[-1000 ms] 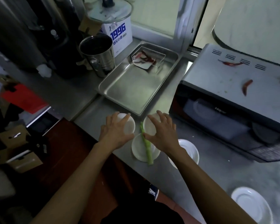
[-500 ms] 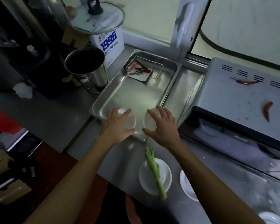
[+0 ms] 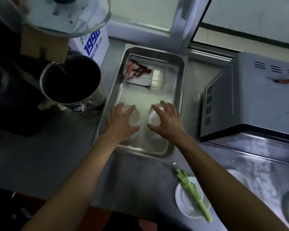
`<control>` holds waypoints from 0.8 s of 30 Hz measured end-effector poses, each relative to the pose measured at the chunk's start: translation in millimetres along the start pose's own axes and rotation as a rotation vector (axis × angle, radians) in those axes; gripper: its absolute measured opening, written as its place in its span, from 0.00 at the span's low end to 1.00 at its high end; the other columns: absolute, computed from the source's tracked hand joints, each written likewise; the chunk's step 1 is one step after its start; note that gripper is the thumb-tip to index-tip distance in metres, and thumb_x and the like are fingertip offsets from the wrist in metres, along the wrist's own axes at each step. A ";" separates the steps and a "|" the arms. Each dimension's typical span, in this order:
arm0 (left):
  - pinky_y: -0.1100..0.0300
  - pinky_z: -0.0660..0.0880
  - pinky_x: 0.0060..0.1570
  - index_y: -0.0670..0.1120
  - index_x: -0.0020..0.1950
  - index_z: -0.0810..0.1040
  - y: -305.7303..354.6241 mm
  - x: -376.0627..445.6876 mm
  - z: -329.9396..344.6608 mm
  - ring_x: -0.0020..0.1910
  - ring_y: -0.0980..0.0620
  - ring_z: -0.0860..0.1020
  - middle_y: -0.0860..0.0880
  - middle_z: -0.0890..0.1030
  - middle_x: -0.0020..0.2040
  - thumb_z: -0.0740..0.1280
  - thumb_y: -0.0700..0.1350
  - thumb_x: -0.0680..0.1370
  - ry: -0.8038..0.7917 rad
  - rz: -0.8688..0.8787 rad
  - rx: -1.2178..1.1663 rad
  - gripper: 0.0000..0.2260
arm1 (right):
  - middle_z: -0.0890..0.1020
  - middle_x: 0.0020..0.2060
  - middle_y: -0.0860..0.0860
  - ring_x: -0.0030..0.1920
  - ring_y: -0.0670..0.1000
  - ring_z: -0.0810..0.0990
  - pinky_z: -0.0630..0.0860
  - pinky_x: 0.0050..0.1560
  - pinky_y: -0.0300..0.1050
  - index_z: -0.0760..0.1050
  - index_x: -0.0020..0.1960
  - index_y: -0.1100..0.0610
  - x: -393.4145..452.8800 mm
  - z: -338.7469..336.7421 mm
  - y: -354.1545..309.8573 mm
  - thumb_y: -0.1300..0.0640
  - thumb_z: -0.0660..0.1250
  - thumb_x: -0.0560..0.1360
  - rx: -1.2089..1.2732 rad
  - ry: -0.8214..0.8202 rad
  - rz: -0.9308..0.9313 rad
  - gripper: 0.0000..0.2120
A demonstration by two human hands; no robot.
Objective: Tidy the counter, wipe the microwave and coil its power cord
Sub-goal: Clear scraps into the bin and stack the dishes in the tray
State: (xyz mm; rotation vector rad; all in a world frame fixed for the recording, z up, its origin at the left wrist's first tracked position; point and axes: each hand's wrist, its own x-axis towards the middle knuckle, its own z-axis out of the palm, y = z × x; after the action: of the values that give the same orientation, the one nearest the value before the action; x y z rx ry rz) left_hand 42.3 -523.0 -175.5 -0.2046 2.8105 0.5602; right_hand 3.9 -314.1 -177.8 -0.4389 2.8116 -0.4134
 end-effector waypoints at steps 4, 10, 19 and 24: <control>0.38 0.62 0.70 0.62 0.78 0.58 -5.3 16.8 -3.6 0.75 0.42 0.53 0.47 0.53 0.78 0.73 0.60 0.70 -0.031 0.008 0.015 0.40 | 0.52 0.80 0.52 0.79 0.58 0.48 0.52 0.76 0.59 0.55 0.79 0.43 25.2 6.5 -7.0 0.35 0.69 0.73 -0.013 -0.014 0.022 0.41; 0.39 0.62 0.70 0.62 0.78 0.57 -9.8 34.2 -5.7 0.75 0.42 0.53 0.48 0.53 0.78 0.71 0.61 0.71 -0.052 0.009 0.037 0.38 | 0.52 0.80 0.52 0.79 0.58 0.48 0.52 0.76 0.58 0.55 0.79 0.45 59.8 15.4 -12.9 0.36 0.69 0.73 -0.029 -0.027 0.036 0.40; 0.43 0.59 0.73 0.63 0.78 0.56 -14.0 46.9 -7.6 0.76 0.45 0.52 0.51 0.52 0.78 0.70 0.64 0.70 -0.063 -0.008 0.085 0.40 | 0.52 0.80 0.53 0.79 0.59 0.49 0.53 0.76 0.60 0.56 0.78 0.44 108.2 31.1 -14.4 0.34 0.67 0.72 -0.101 -0.044 0.020 0.40; 0.45 0.61 0.72 0.62 0.79 0.57 -19.6 48.1 -6.9 0.76 0.45 0.53 0.50 0.53 0.78 0.70 0.64 0.71 -0.044 0.003 0.093 0.40 | 0.50 0.80 0.53 0.79 0.60 0.47 0.53 0.76 0.61 0.54 0.79 0.44 120.9 38.3 -16.8 0.33 0.66 0.73 -0.076 -0.061 0.019 0.41</control>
State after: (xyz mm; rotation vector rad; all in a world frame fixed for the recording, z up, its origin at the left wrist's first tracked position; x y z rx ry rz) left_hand -1.4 -547.8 -190.1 -0.1679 2.7865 0.4275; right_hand -91.4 -378.6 -233.8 -0.4323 2.7774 -0.2845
